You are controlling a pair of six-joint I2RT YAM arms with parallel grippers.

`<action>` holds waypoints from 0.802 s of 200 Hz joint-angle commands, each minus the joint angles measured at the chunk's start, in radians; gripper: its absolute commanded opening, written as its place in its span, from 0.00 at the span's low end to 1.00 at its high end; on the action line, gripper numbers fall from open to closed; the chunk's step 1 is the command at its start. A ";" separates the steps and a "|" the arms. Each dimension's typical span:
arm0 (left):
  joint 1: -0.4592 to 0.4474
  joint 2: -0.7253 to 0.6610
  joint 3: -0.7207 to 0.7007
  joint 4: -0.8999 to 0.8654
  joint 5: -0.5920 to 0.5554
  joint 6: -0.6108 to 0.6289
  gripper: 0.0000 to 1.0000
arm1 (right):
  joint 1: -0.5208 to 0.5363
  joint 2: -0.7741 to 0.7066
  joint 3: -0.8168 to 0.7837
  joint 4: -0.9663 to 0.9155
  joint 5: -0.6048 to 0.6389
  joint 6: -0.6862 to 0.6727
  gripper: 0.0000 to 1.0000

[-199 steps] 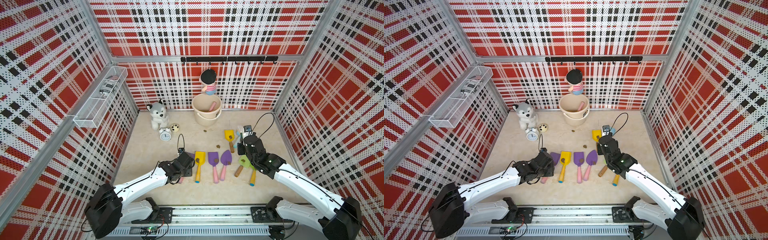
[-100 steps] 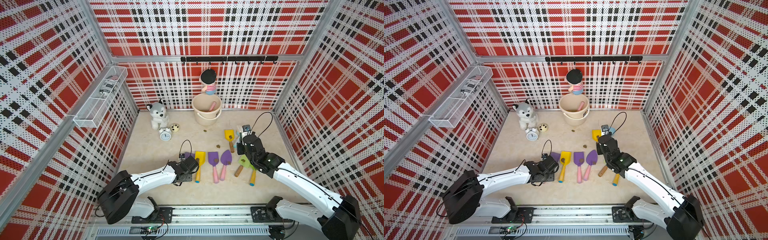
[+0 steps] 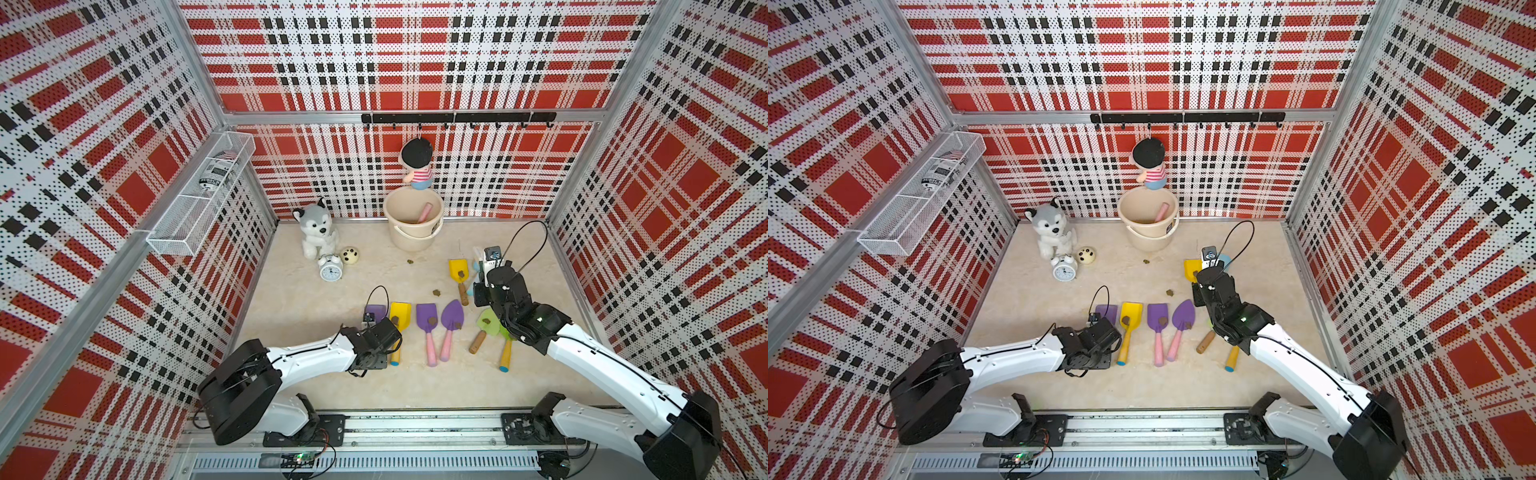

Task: Brush the soil off the hand trowel and place it into the bucket
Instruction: Pick up the hand trowel from the center of the board.

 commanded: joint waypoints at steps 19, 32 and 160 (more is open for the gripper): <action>-0.007 0.043 0.004 0.035 0.024 -0.004 0.30 | -0.003 -0.024 0.010 0.017 0.007 -0.001 0.00; -0.006 0.042 0.013 0.033 0.024 0.001 0.23 | -0.003 -0.033 0.006 0.014 0.011 0.002 0.00; 0.180 -0.033 0.462 -0.308 0.175 0.393 0.00 | -0.093 -0.073 -0.031 0.070 -0.907 0.260 0.00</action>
